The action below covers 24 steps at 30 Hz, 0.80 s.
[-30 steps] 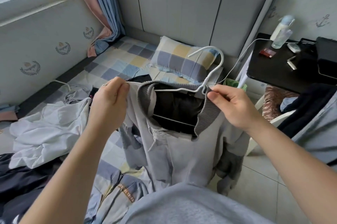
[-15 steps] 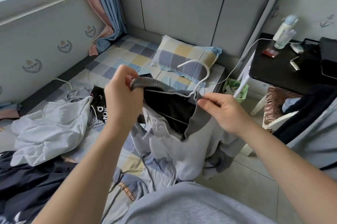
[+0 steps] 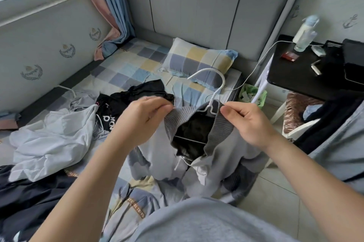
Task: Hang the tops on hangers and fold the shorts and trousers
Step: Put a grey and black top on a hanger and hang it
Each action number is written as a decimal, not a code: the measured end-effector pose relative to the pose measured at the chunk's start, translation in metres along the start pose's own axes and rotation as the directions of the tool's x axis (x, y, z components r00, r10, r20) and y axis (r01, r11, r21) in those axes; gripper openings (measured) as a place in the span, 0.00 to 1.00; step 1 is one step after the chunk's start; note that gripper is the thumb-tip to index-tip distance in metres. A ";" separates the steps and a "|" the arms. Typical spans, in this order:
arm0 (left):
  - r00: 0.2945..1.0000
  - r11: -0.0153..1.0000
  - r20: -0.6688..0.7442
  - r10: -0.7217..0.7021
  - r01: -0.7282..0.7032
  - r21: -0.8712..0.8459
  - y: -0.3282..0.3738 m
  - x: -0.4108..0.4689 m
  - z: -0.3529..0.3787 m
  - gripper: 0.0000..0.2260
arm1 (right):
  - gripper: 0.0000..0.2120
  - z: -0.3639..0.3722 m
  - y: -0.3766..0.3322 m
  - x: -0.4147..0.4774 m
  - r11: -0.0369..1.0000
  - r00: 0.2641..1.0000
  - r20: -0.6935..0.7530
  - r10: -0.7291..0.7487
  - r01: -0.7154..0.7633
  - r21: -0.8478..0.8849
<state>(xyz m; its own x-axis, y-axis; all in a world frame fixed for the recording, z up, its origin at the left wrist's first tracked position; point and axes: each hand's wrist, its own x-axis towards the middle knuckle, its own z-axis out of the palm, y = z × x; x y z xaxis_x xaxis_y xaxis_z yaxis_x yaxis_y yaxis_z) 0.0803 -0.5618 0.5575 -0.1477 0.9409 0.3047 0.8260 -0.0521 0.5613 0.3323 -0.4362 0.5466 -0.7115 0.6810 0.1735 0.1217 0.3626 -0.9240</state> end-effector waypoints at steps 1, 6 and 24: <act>1.000 0.999 0.010 0.003 -0.002 -0.049 0.000 -0.001 0.002 0.14 | 0.26 -0.001 0.000 0.001 1.000 1.000 -0.014 -0.003 0.003 -0.004; 0.988 0.995 -0.136 0.079 -0.087 -0.055 0.006 -0.010 0.011 0.13 | 0.22 -0.009 -0.008 0.006 0.999 0.999 -0.017 0.047 -0.048 -0.026; 0.928 0.961 -0.313 -0.201 0.124 -0.249 -0.033 -0.010 -0.005 0.08 | 0.10 -0.048 0.057 -0.038 0.825 0.822 0.074 0.565 -0.560 -0.075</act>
<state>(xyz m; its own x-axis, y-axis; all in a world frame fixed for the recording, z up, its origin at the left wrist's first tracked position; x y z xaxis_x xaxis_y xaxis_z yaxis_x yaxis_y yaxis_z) 0.0517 -0.5718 0.5399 -0.4736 0.7790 0.4110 0.6397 -0.0165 0.7684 0.3992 -0.4108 0.5037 -0.5674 0.7172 -0.4045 0.5507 -0.0347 -0.8340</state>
